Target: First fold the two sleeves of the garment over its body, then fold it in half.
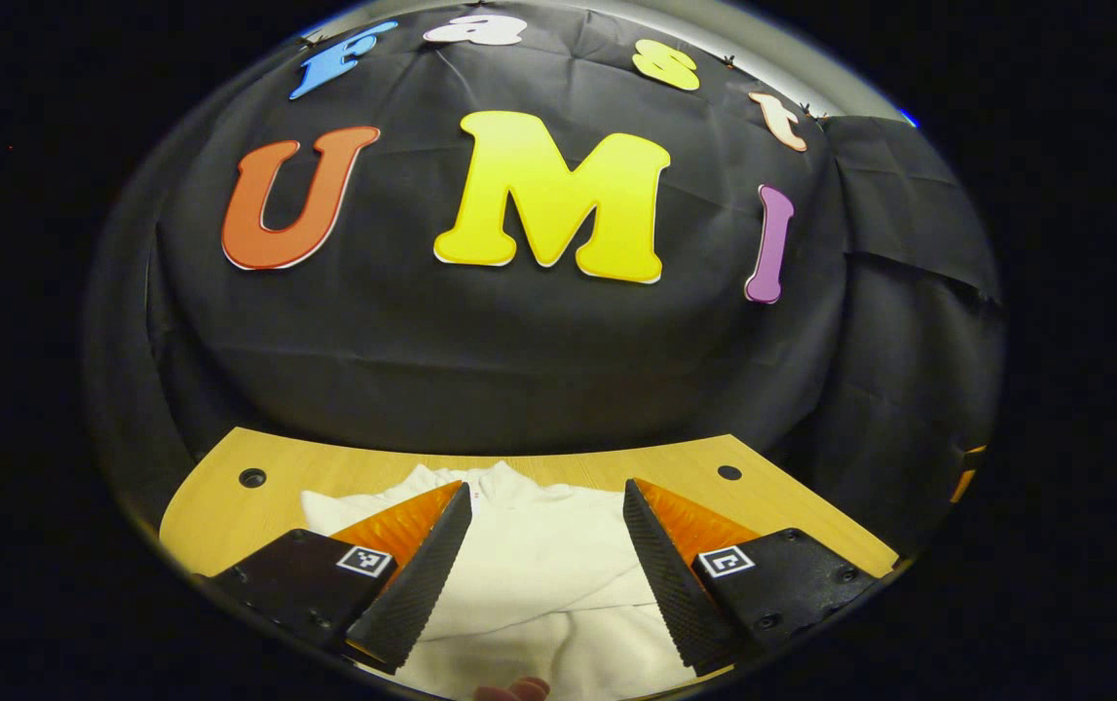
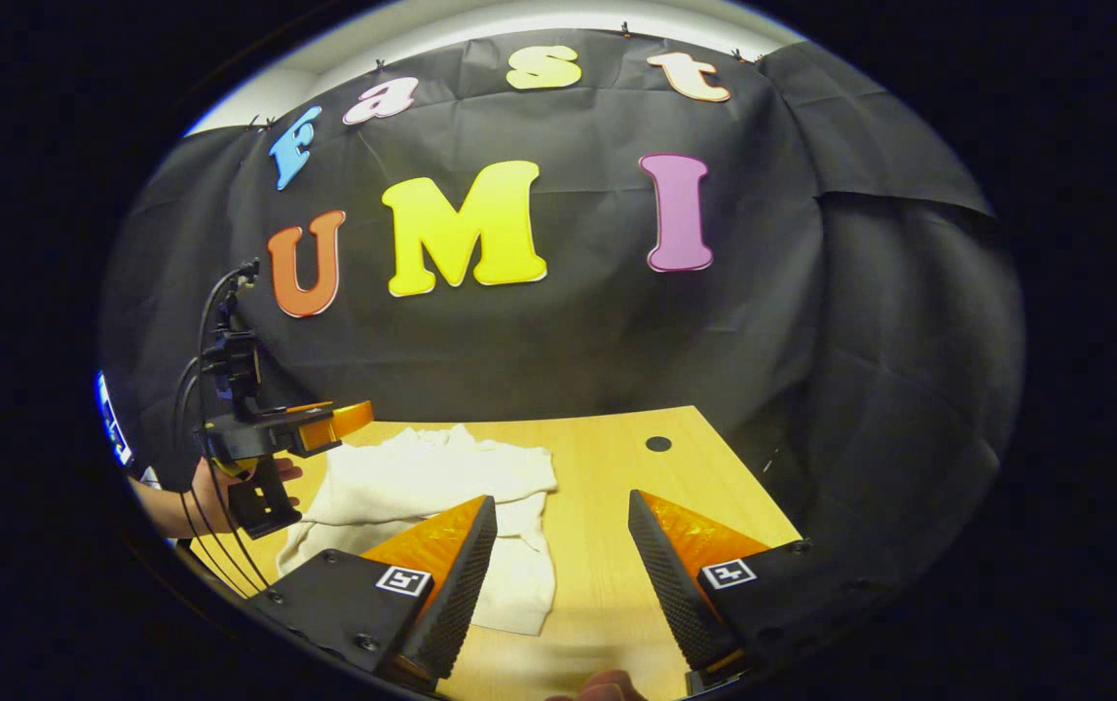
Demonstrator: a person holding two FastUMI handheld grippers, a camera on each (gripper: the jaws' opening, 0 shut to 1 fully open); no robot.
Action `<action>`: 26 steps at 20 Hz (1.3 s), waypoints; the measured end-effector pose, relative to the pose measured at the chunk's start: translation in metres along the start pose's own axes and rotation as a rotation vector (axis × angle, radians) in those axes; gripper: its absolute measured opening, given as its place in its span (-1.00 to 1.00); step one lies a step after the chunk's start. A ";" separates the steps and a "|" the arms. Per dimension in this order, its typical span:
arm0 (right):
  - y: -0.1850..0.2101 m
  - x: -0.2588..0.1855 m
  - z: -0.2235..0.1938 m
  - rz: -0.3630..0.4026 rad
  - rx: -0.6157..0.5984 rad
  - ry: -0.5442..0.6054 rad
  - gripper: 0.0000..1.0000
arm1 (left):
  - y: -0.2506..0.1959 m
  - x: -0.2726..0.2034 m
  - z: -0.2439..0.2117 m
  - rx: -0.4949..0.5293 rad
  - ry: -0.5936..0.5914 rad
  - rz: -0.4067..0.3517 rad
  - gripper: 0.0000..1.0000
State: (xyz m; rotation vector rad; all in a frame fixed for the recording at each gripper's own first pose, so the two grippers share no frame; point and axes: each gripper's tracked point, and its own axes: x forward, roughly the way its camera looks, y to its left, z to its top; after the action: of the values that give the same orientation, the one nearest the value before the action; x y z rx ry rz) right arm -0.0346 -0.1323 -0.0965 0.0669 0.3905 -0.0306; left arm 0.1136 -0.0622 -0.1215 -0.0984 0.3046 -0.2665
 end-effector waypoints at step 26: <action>-0.005 0.069 -0.211 0.058 -0.022 0.523 0.82 | 0.122 -0.184 -0.269 -0.360 0.610 0.189 0.97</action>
State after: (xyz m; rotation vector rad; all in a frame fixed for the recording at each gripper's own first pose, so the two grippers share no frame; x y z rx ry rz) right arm -0.0506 -0.1239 -0.3177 0.0638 0.9114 0.0499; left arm -0.1089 0.0904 -0.3414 -0.3435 0.9629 -0.0444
